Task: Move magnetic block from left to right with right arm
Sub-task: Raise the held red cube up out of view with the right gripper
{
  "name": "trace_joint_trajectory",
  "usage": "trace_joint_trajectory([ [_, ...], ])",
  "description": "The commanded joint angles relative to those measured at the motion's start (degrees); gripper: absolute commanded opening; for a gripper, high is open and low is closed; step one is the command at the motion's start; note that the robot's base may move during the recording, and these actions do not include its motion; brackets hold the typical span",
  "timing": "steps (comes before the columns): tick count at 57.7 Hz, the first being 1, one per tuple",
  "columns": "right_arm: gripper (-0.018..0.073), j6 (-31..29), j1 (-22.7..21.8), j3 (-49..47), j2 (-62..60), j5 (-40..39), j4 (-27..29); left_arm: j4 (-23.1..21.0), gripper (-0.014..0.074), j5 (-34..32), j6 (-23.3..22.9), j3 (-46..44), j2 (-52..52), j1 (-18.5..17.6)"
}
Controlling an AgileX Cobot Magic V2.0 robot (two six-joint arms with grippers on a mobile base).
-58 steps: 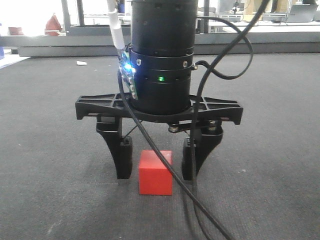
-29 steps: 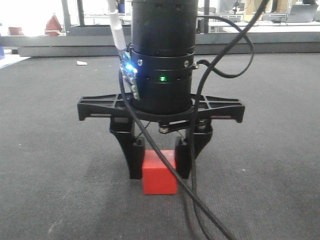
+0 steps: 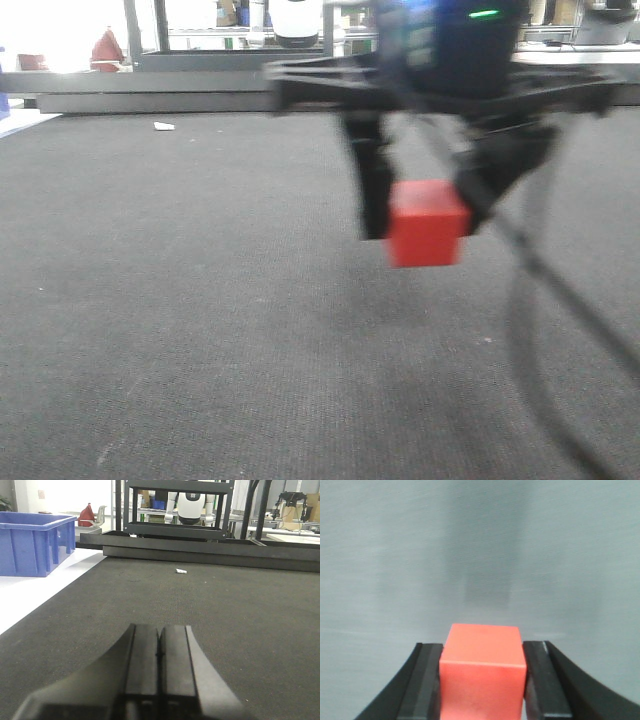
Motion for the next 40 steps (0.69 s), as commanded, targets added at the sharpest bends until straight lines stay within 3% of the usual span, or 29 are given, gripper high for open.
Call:
trace_joint_trajectory([
  [1,0.0329,-5.42,-3.66,4.0,-6.72,-3.96,-1.46,-0.27,-0.0126,-4.96,0.01,0.44,-0.37,-0.16],
  [9,0.0329,-12.14,-10.27,10.56,-13.02,-8.45,-0.51,-0.27,-0.0126,-4.96,0.01,0.44,-0.37,-0.16],
  [24,0.0329,-32.83,-24.48,21.64,-24.6,-20.68,8.05,-0.27,-0.0126,-4.96,0.01,0.44,-0.37,-0.16],
  [30,0.0329,-36.34,-29.07,25.75,-28.8,-27.36,9.78,-0.27,-0.0126,-4.96,0.01,0.44,-0.37,-0.16],
  [40,0.0329,-36.41,-35.42,32.74,-35.91,-40.31,11.59,-0.27,-0.0126,-4.96,0.01,0.44,-0.37,-0.16],
])
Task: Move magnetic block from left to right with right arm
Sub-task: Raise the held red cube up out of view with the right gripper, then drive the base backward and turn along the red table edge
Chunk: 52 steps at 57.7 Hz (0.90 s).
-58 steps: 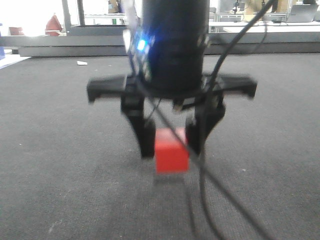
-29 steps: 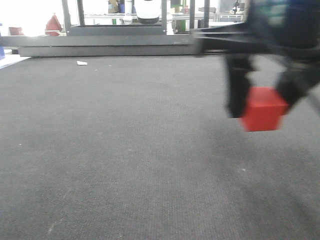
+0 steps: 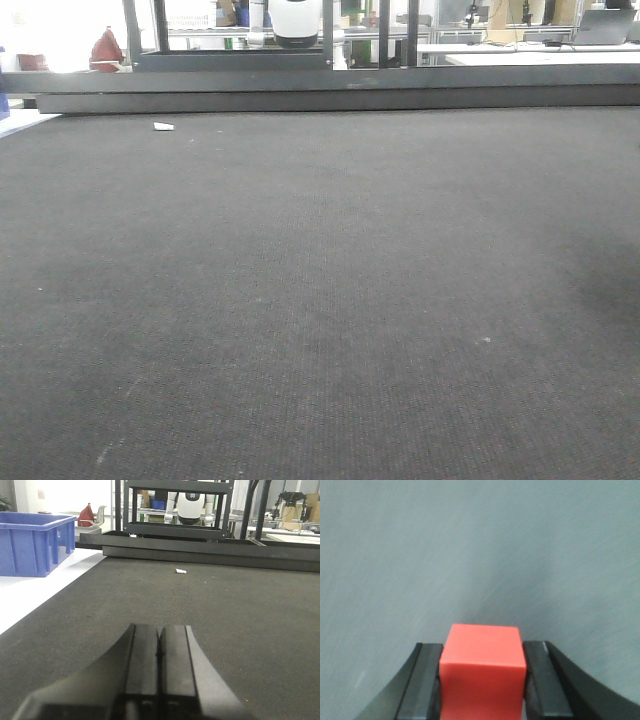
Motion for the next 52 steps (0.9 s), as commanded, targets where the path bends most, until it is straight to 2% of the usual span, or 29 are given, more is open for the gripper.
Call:
trace_joint_trajectory([
  [1,0.0329,-1.13,-3.25,2.15,-5.33,-12.43,1.24,-0.27,-0.0126,-4.96,0.01,0.44,-0.37,-0.16],
  [9,0.0329,-1.13,-5.81,7.28,-11.62,-21.21,1.23,-0.27,-0.0126,-4.96,0.01,0.44,-0.37,-0.16],
  [17,0.0329,-1.18,-6.26,10.99,-19.39,-24.98,0.4,-0.27,-0.0126,-4.96,0.01,0.44,-0.37,-0.16],
  [27,0.0328,-1.18,-6.26,13.75,-30.37,-23.51,-6.2,-0.27,-0.0126,-4.96,0.01,0.44,-0.37,-0.16],
  [39,0.0328,-1.12,-6.26,15.21,-39.12,-22.87,-6.58,-0.27,-0.0126,-4.96,0.01,0.44,-0.37,-0.16],
  [52,0.0328,-1.12,-6.26,15.2,-39.94,-22.37,-6.58,-0.27,-0.0126,-4.96,0.01,0.44,-0.37,-0.16],
])
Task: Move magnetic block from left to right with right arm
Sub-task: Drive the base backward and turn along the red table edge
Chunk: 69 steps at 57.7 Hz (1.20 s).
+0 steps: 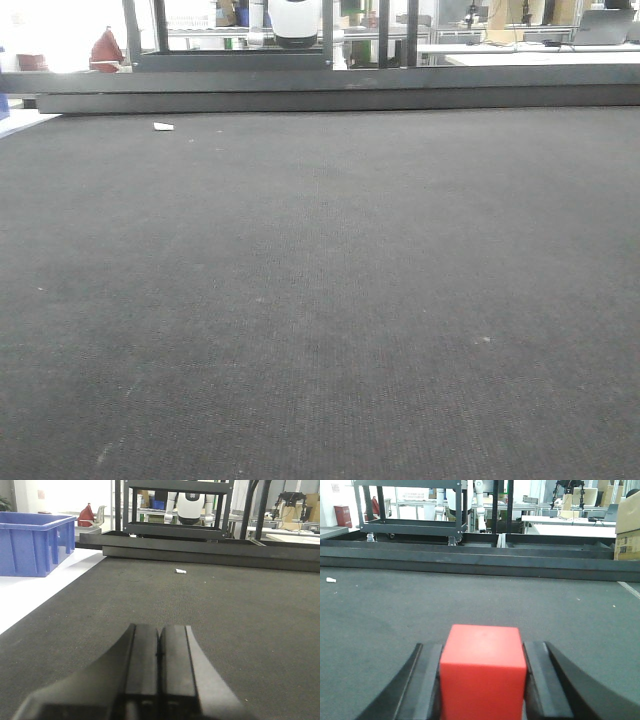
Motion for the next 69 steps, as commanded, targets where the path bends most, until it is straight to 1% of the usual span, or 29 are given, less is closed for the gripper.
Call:
trace_joint_trajectory([
  [1,0.0328,-0.71,-0.37,-1.5,0.35,-4.34,-0.82,-0.27,-0.0126,-4.96,0.01,0.44,-0.37,-0.16],
  [69,0.0328,-0.71,-0.37,-1.5,0.35,-4.21,-0.82,-0.27,-0.0126,-4.96,0.01,0.44,-0.37,-0.16],
])
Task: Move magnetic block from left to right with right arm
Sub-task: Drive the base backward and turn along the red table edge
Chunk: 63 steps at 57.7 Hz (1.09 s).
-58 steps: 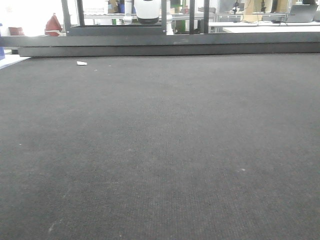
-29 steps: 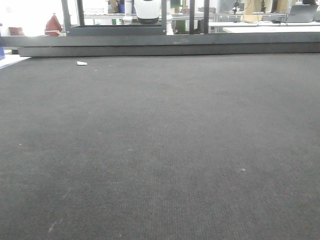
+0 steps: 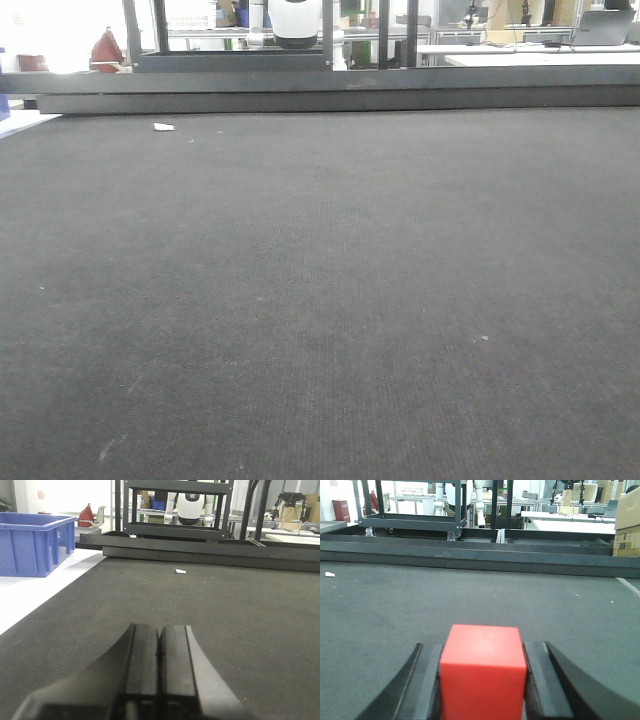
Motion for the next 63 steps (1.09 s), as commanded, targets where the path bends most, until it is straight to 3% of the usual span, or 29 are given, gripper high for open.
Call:
trace_joint_trajectory([
  [1,0.0328,-0.41,-0.37,-1.5,0.35,-5.0,-0.56,-0.27,-0.0126,-4.96,0.01,0.44,-0.37,-0.16],
  [63,0.0328,-0.41,-0.29,-1.5,0.33,-4.82,-0.56,-0.27,-0.0126,-4.96,0.01,0.44,-0.49,0.04],
])
